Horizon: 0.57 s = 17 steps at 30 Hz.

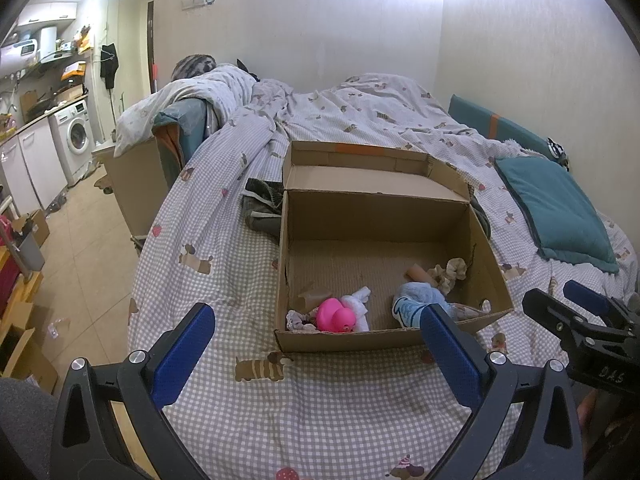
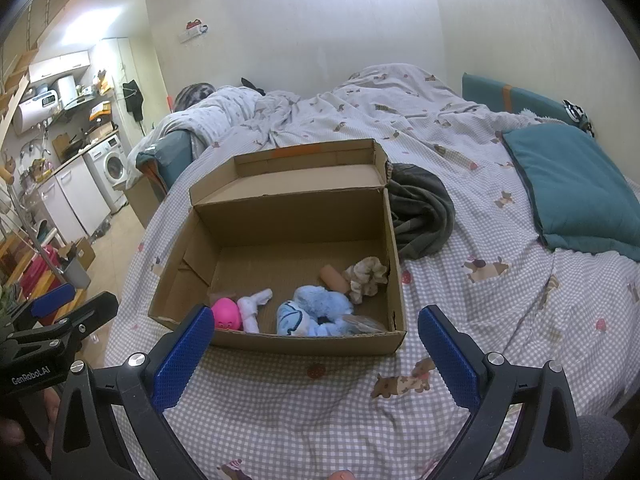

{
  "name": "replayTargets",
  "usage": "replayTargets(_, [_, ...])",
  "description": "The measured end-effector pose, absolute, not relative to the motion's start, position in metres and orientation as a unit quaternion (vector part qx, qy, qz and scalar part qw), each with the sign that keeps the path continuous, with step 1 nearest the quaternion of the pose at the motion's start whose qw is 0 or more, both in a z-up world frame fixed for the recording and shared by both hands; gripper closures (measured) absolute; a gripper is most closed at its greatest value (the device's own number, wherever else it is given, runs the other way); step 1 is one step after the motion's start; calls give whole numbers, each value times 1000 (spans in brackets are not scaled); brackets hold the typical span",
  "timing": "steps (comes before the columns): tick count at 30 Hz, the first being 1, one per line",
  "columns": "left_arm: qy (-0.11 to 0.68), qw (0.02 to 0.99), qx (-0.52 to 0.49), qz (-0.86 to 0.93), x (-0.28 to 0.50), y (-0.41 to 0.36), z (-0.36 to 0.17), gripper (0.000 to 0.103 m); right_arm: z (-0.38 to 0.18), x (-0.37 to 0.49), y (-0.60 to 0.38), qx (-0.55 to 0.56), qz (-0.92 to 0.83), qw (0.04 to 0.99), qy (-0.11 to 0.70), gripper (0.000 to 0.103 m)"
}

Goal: Organize soft objects

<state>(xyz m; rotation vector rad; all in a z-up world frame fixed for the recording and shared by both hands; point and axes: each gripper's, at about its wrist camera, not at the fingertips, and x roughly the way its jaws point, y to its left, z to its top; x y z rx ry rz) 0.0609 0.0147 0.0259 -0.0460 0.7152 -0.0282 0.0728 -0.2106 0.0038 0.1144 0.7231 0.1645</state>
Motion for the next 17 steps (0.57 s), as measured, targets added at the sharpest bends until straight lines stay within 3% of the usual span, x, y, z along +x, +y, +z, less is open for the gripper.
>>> replayTargets(17, [351, 936, -24, -15, 61, 13, 24, 1, 4, 72, -210, 56, 80, 931, 353, 0])
